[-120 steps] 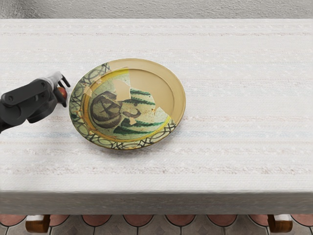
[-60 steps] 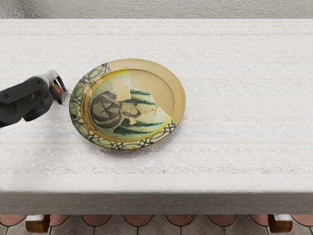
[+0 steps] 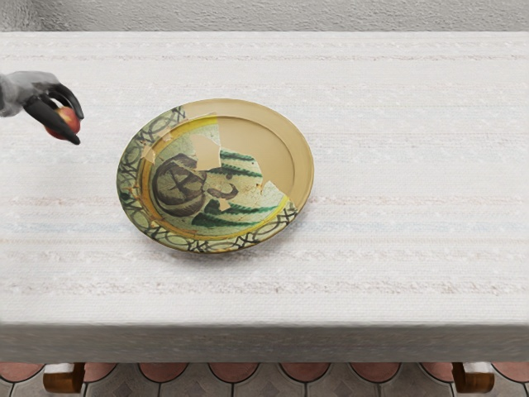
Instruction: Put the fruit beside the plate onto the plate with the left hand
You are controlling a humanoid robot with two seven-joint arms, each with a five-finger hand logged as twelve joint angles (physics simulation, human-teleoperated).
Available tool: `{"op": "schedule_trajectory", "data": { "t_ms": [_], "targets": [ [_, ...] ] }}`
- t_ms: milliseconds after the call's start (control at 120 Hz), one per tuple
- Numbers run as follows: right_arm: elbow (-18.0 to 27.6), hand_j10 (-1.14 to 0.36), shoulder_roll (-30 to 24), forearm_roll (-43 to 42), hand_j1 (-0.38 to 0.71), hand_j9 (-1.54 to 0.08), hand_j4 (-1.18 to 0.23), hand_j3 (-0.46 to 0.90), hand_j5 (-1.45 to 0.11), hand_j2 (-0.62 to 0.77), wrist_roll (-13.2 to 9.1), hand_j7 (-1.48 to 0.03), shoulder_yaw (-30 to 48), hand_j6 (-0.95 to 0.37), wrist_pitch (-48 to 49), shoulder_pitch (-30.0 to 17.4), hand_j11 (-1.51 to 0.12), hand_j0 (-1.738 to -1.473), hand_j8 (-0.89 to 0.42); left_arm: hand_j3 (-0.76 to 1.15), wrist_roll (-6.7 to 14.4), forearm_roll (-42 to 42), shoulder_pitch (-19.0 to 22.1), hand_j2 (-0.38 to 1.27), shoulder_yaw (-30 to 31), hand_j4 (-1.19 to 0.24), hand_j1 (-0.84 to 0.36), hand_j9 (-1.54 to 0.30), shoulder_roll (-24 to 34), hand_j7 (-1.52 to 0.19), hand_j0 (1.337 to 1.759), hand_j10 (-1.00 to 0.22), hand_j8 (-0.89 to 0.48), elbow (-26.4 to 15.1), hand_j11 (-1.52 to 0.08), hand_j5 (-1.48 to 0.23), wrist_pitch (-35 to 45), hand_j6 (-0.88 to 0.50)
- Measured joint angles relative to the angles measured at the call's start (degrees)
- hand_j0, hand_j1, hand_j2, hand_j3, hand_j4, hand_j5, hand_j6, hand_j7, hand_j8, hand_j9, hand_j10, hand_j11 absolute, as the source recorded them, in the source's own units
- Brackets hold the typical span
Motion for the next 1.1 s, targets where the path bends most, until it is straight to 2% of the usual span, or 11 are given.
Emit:
{"op": "schedule_trajectory", "data": {
  "t_ms": [192,383,450,533,800,883,1100],
  "targets": [
    [0.01,-0.03,0.00,0.00,-0.31,-0.05,-0.03,0.00,-0.05,-0.01,0.00,-0.05,0.00,-0.03,0.00,0.00,-0.05,-1.658,-0.03,0.01,0.84,-8.84,-3.98,0.27,-0.01,-0.87,-0.37,-1.17,1.38,-1.13,1.639,-0.55,-0.31,-6.58,-1.22,-1.12,-4.45,-0.40],
    [-0.02,-0.03,0.00,0.00,-0.31,-0.05,-0.03,0.00,-0.05,-0.01,0.00,-0.05,0.00,-0.03,0.00,0.00,-0.05,-1.658,-0.03,0.00,1.22,-12.90,-5.51,0.29,0.09,-0.87,-0.38,-1.17,0.04,-1.13,1.640,-0.54,-0.31,-9.75,-1.22,-1.13,-5.18,-0.39],
    [-0.01,-0.03,0.00,0.00,-0.31,-0.05,-0.03,0.00,-0.05,-0.01,0.00,-0.05,0.00,-0.03,0.00,0.02,-0.05,-1.658,-0.03,0.00,1.28,-13.86,-5.64,0.28,0.08,-0.87,-0.38,-1.17,-2.02,-1.13,1.640,-0.54,-0.31,-10.48,-1.22,-1.12,-5.16,-0.39],
    [-0.02,-0.03,0.00,0.00,-0.31,-0.05,-0.03,0.00,-0.05,-0.01,-0.01,-0.05,0.00,-0.03,0.00,0.03,-0.05,-1.658,-0.03,0.00,1.32,-14.91,-5.86,0.31,0.09,-0.87,-0.39,-1.17,-4.58,-1.13,1.641,-0.54,-0.30,-10.93,-1.22,-1.13,-4.96,-0.38],
    [-0.04,-0.03,0.00,0.00,-0.31,-0.05,-0.03,0.00,-0.05,-0.01,0.00,-0.05,0.00,-0.03,0.00,0.08,-0.05,-1.658,-0.03,0.00,1.81,-15.68,-5.82,0.29,0.13,-0.87,-0.38,-1.17,-12.66,-1.13,1.641,-0.54,-0.31,-10.79,-1.22,-1.13,-3.24,-0.39],
    [-0.05,-0.03,0.00,0.00,-0.31,-0.05,-0.03,0.00,-0.05,-0.01,0.00,-0.05,0.00,-0.03,0.00,0.08,-0.05,-1.658,-0.03,0.00,2.00,-15.08,-6.13,0.33,0.92,-0.87,-0.39,-1.17,-15.38,-1.13,1.641,-0.54,-0.30,-10.18,-1.22,-1.13,-0.99,-0.38],
    [-0.06,-0.03,0.00,0.00,-0.31,-0.05,-0.03,0.00,-0.05,-0.01,0.00,-0.05,0.00,-0.04,0.00,0.09,-0.05,-1.658,-0.03,0.00,2.37,-10.86,-7.15,0.28,4.83,-0.84,-0.38,-1.13,-19.44,-1.09,1.642,-0.54,-0.31,-8.63,-1.18,-1.08,7.00,-0.40]
  ]
}}
